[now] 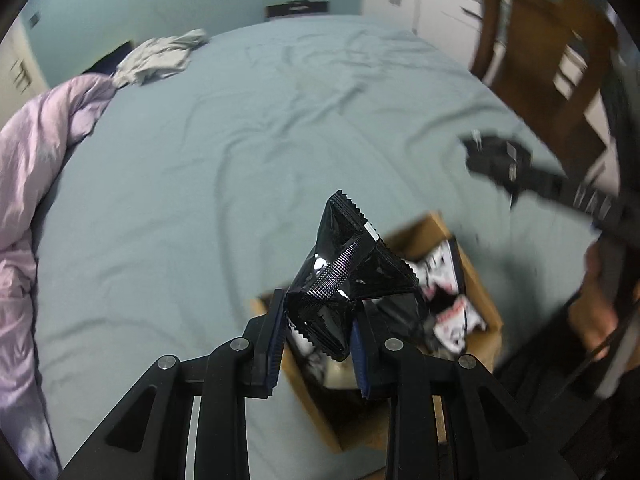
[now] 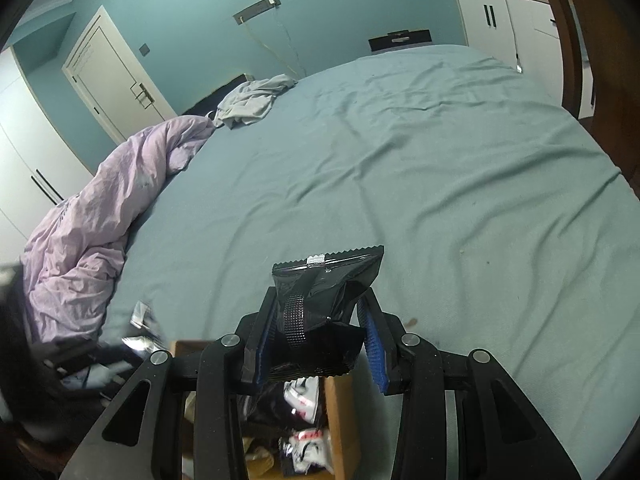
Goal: Organize snacks
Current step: 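Carry both black packets over the box and open both tools to release them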
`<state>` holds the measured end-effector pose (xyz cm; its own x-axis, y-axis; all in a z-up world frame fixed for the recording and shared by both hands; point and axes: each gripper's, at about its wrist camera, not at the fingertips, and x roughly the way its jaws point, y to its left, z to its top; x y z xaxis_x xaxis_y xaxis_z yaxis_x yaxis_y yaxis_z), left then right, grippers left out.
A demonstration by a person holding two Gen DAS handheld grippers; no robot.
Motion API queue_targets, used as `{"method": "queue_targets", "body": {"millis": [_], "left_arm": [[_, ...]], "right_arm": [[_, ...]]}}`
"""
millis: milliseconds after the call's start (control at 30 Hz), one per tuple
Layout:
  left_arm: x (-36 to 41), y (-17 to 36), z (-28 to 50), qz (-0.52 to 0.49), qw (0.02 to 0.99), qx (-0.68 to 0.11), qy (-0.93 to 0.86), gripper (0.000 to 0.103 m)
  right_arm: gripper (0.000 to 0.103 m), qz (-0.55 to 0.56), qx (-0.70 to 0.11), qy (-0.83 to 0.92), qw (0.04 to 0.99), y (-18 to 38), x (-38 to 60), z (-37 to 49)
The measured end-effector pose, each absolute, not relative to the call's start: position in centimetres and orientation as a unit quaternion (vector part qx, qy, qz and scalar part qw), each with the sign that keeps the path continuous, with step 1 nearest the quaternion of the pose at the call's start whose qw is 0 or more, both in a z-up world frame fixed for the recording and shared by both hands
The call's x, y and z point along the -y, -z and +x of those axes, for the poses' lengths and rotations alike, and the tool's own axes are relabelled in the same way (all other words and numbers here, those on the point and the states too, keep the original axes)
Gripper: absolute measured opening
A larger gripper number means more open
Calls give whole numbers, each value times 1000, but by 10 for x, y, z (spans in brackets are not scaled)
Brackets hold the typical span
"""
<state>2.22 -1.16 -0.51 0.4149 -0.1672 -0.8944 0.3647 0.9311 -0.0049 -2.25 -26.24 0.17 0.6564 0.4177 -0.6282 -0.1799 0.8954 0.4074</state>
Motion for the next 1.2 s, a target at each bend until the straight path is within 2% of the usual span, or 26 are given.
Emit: {"method": "queue_targets", "body": {"millis": [133,300,367,500,567,633,800,1067,1200], "left_arm": [[30,38,22,123,812,-543,177,28],[33,53,29,133,810,-543,178,31],[31,53,33,127,807,-548,177,51],[18,34,38,87,817,-542,176,65],[2,15,37,46,832,-524,178,87],[-10,1,36,26,847,-508,155,100],[-40,-18,36,7,870,-483,98,102],[-27,-9,33,62,866,-487,94,102],[-19,-7,30,95,861,-490,102,102]], "right_arm": [[37,157,-381,-165,896,-3,266,-34],[37,121,-401,-158,894,1,251,-29],[37,111,-403,-153,895,-1,246,-25],[37,110,-397,-149,899,-4,245,-27],[37,116,-395,-151,899,-4,246,-29],[37,120,-397,-152,897,-2,247,-28],[37,105,-414,-160,890,4,239,-24],[37,5,-424,-196,884,5,196,-29],[37,9,-448,-218,867,11,192,-20]]}}
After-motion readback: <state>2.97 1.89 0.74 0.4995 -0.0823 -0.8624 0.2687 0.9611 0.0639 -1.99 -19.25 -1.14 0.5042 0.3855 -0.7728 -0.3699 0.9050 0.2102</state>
